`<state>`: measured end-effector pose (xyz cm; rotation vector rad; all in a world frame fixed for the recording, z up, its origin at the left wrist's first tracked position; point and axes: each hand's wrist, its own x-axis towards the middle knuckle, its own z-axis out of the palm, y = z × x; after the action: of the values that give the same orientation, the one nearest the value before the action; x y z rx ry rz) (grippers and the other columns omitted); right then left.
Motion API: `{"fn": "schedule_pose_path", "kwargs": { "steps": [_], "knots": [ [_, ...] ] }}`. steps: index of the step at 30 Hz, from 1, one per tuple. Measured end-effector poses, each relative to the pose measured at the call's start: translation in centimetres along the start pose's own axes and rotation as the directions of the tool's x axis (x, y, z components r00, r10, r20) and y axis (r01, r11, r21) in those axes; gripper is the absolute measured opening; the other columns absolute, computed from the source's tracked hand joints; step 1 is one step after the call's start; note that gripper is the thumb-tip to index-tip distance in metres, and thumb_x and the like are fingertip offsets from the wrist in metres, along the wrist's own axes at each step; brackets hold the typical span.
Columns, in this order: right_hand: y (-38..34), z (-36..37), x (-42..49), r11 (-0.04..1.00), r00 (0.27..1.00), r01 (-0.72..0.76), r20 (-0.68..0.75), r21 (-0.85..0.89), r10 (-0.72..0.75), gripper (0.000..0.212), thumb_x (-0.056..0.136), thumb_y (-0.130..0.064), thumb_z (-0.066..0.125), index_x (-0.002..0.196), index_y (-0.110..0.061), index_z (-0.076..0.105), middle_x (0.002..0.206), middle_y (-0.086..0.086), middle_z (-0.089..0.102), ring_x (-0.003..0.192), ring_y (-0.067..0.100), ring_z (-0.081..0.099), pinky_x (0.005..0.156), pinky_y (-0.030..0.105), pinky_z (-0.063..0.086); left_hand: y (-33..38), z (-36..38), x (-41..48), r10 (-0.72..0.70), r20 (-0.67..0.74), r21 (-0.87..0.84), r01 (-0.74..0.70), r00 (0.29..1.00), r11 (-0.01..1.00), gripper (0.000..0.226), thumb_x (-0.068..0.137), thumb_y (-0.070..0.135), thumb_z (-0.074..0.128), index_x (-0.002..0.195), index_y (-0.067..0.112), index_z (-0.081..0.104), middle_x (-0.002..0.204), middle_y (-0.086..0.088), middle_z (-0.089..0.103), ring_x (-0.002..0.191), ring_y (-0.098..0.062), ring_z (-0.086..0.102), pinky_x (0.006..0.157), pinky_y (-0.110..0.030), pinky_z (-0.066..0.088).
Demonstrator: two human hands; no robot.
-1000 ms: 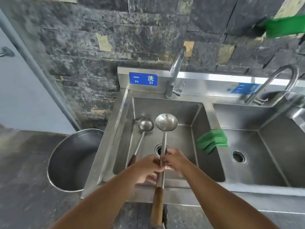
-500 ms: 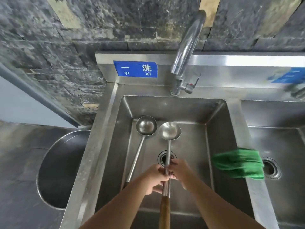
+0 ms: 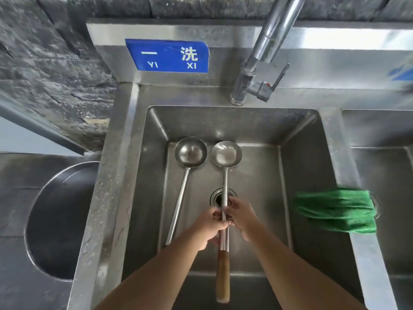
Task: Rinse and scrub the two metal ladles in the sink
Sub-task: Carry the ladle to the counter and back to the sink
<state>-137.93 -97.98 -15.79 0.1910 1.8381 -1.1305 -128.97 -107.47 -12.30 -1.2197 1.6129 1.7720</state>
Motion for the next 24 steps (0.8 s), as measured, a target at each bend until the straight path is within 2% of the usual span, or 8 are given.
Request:
{"fn": "schedule_pose_path", "kwargs": {
  "steps": [3,5,8,11,15,18,20,24],
  "knots": [
    [0.9,0.4,0.6,0.999,0.999,-0.044,-0.012,-0.002,0.044,0.043,0.087,0.0,0.069,0.125,-0.017,0.061,0.1,0.019,0.071,0.082,0.029,0.073,0.068,0.036,0.06,-1.3,0.2,0.9,0.011,-0.015,-0.035,-0.012,1.0,0.999,0.027,0.084,0.003,0.072,0.108,0.012,0.064,0.101,-0.006,0.073,0.093,-0.016,0.07,0.073,-0.022,0.052],
    [1.7,0.6,1.1,0.996,0.998,-0.055,-0.039,-0.064,0.053,0.049,0.087,-0.002,0.07,0.13,-0.019,0.057,0.096,0.014,0.07,0.077,0.025,0.069,0.064,0.033,0.058,-2.4,0.6,1.4,0.017,-0.023,-0.065,-0.018,1.0,0.998,0.029,0.083,0.001,0.072,0.108,0.013,0.064,0.099,-0.003,0.073,0.09,-0.014,0.07,0.075,-0.022,0.053],
    [3.0,0.8,2.0,0.995,0.997,-0.072,-0.032,-0.067,0.07,0.05,0.085,0.0,0.07,0.131,-0.011,0.057,0.095,0.018,0.073,0.085,0.034,0.073,0.082,0.048,0.059,-3.5,1.2,2.2,0.011,-0.042,-0.083,-0.015,0.999,0.996,0.032,0.084,-0.003,0.071,0.113,0.01,0.063,0.096,-0.002,0.071,0.086,-0.011,0.068,0.071,-0.02,0.053],
    [5.0,0.7,3.2,0.994,0.997,-0.074,-0.024,-0.085,0.072,0.055,0.084,-0.005,0.071,0.136,-0.016,0.055,0.093,0.018,0.074,0.088,0.037,0.074,0.084,0.057,0.057,-4.1,1.6,2.7,-0.004,-0.044,-0.068,0.001,0.999,0.998,0.033,0.086,-0.001,0.07,0.115,0.011,0.062,0.1,-0.003,0.069,0.09,-0.012,0.067,0.072,-0.02,0.053],
    [4.0,0.6,2.4,0.992,0.998,-0.062,-0.035,-0.111,0.058,0.05,0.087,-0.006,0.071,0.131,-0.025,0.056,0.092,0.015,0.072,0.088,0.037,0.073,0.08,0.058,0.059,-4.4,1.3,3.7,-0.009,-0.014,-0.042,0.008,1.0,0.999,0.035,0.084,0.003,0.073,0.115,0.012,0.061,0.103,-0.005,0.069,0.093,-0.016,0.067,0.074,-0.023,0.054],
    [4.1,0.4,2.7,0.991,0.997,-0.077,-0.026,-0.112,0.074,0.051,0.088,-0.005,0.07,0.132,-0.023,0.054,0.094,0.018,0.072,0.089,0.038,0.073,0.08,0.058,0.059,-4.4,1.0,4.1,-0.021,0.013,0.037,0.02,1.0,0.999,0.036,0.081,0.007,0.077,0.113,0.014,0.062,0.104,-0.006,0.07,0.097,-0.02,0.067,0.088,-0.034,0.056],
    [4.5,0.5,2.8,0.984,0.997,-0.075,-0.028,-0.165,0.071,0.051,0.087,-0.01,0.071,0.133,-0.023,0.054,0.095,0.014,0.072,0.087,0.033,0.074,0.08,0.055,0.059,-4.2,0.9,4.0,-0.031,0.01,0.099,0.029,0.999,0.995,0.036,0.08,0.009,0.078,0.112,0.012,0.062,0.103,-0.007,0.07,0.096,-0.021,0.068,0.09,-0.035,0.056],
    [4.9,0.7,3.2,0.957,0.996,-0.059,-0.075,-0.285,0.039,0.035,0.079,-0.025,0.073,0.112,-0.032,0.064,0.092,0.001,0.074,0.084,0.022,0.073,0.079,0.048,0.061,-3.7,1.1,3.7,0.017,-0.065,0.294,0.003,0.998,0.956,0.029,0.074,0.021,0.082,0.096,0.011,0.066,0.092,-0.005,0.072,0.089,-0.023,0.069,0.086,-0.042,0.056]
  ]
}}
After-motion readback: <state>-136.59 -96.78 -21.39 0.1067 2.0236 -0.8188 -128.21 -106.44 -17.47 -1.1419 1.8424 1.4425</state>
